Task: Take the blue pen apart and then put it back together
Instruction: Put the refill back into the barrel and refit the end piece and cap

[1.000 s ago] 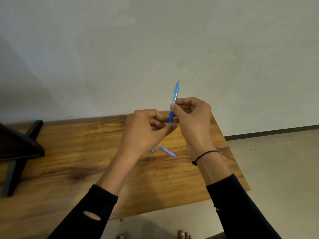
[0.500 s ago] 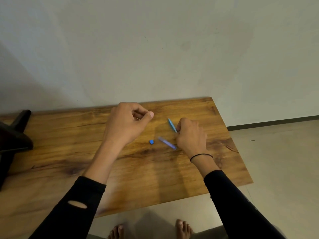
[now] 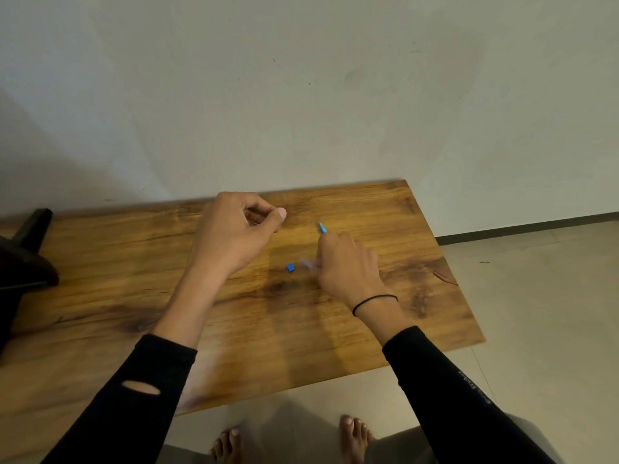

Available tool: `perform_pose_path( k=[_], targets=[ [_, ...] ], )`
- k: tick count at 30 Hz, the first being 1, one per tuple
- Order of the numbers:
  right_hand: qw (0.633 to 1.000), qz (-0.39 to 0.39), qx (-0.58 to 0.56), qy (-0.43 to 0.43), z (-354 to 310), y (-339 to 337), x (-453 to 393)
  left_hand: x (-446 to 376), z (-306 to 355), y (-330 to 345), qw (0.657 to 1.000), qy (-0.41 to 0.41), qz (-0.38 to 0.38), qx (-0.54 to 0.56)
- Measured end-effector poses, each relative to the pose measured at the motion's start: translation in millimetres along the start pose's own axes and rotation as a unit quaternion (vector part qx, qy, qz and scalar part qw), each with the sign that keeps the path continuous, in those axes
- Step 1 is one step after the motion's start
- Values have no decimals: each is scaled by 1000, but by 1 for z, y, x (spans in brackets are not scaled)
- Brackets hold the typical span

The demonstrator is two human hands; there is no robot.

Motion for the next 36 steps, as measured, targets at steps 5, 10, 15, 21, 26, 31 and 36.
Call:
perform_pose_path(
  k=[5,10,15,21,26,31,36],
  targets=[
    [937,51,-345,-29,3,-31,-8,2,-6,15,992,-59,-87,68],
    [843,18,-531,-78,-12,-31,-8,6,-4,24,979,-70,-75,174],
    [917,24,-375,-136,-20,-22,-10,0,-11,6,988,-39,16,150],
    [981,-20,-52,-188,-33,16,-5,-1,-14,0,987,-38,28,154],
    [980,26,-11,-195,-34,16,-3,-1,-13,1,990,-35,15,133],
    [959,60,-244,-130,-11,-11,-15,-2,-15,4,997,-9,-13,70],
    [828,121,-538,-103,9,-36,-19,-1,-11,12,999,16,-42,2]
  ],
)
Point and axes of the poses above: each hand's wrist, its own x-axis away from the middle knuckle, its own y-axis out of the palm, z = x × y, the point moved 6 cm from there along -x, towards the middle knuckle, and after that the axes turned 4 degrees about -z, right-handed, at the moved point
